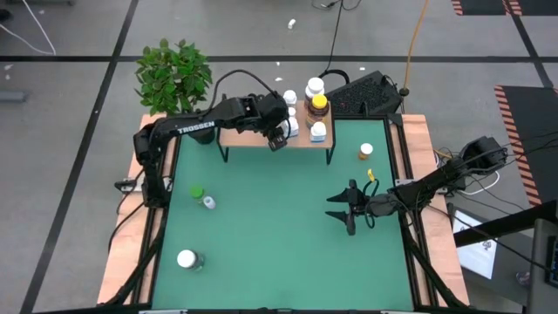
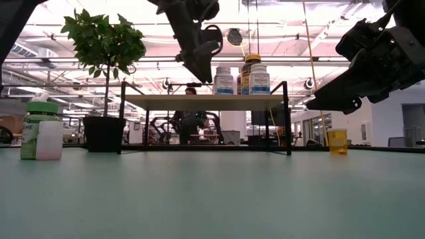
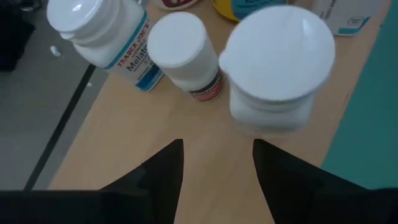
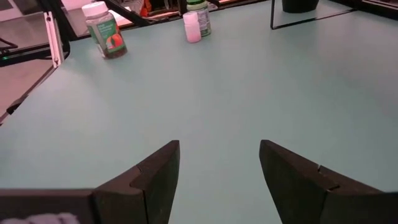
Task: Pick and place medicine bottles onto shelf by color
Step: Put the large white pill bottle on the shelf
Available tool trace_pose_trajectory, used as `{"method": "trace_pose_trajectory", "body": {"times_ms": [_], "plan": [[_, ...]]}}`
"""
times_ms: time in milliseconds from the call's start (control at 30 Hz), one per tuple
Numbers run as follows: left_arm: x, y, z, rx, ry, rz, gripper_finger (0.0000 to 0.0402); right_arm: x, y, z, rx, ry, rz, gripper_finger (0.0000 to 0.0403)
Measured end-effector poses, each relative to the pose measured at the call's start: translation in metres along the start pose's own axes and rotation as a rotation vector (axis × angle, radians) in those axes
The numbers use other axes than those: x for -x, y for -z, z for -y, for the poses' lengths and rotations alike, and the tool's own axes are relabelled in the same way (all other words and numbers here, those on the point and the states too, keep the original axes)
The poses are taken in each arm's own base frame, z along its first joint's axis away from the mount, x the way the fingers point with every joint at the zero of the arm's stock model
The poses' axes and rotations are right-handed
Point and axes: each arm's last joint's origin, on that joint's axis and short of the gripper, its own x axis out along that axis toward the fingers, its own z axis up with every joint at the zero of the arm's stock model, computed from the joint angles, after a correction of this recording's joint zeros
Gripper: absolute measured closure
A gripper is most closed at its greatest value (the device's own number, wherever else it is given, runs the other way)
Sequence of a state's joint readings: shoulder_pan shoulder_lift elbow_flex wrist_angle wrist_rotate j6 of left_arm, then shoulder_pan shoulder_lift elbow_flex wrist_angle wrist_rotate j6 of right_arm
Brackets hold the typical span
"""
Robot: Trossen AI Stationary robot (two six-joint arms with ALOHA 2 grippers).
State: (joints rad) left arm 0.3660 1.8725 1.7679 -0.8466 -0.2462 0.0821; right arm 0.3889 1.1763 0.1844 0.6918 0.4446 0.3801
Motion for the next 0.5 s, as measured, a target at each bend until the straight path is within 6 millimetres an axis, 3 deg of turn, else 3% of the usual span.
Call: {"method": "trace_pose_trajectory", "body": {"times_ms": [500], "plan": [[-0.0005,-0.0035,-0.0043,0.041,-0.060,0.034,0.0210,0.0000,0.0000,0.0000,0.003,0.000,0.000,0.0188]]}}
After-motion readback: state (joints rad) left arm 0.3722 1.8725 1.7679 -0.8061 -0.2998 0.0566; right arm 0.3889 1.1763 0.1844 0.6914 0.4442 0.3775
